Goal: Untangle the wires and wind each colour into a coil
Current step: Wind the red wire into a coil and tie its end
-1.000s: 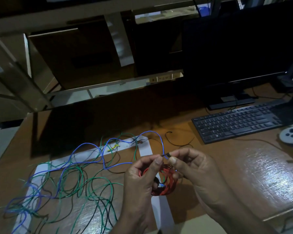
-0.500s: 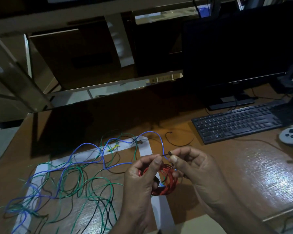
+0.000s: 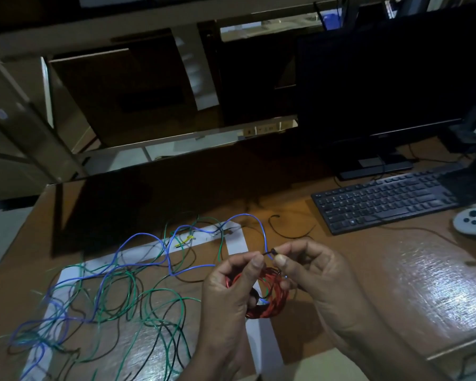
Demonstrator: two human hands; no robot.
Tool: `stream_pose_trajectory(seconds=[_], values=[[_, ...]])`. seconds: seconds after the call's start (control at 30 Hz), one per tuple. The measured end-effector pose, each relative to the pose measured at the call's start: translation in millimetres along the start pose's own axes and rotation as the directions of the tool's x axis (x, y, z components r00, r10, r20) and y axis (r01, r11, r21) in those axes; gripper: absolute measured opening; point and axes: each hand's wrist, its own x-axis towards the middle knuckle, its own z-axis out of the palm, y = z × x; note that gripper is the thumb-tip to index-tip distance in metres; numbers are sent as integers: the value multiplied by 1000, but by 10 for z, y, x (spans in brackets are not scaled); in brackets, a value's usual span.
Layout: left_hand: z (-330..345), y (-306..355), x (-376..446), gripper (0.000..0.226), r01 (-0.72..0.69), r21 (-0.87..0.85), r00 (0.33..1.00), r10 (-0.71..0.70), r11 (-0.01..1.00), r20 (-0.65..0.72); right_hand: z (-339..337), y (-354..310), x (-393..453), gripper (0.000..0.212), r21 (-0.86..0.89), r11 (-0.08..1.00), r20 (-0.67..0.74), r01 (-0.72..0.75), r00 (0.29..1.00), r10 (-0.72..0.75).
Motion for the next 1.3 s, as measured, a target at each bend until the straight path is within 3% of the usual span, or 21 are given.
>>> stream_pose_trajectory(seconds=[0.27,0.43,0.53,0.83,1.03,1.3], values=[[35,26,-46,21,-64,50,998,63,997,13,9,-28,14,12,-156,988,28,19,999,-15],[26,7,-20,34,-94,34,994,91,995,58,5,-35,31,25,-141,988,38,62,998,-57],[8,-18,-33,36,-74,57,995,71,996,66,11,-23,27,9,-153,983,41,97,995,-92],[-33,94,76,25,-63,-49,995,58,997,-86,-91,21,102,4,2,991,-195,131,972,-128],[-46,90,147,24,-111,27,991,112,993,-77,-152,35,113,5,-140,974,-257,181,943,-212],[-56,106,170,34,-177,44,981,180,983,-69,-172,-38,22,8,-464,855,-255,231,890,-379]])
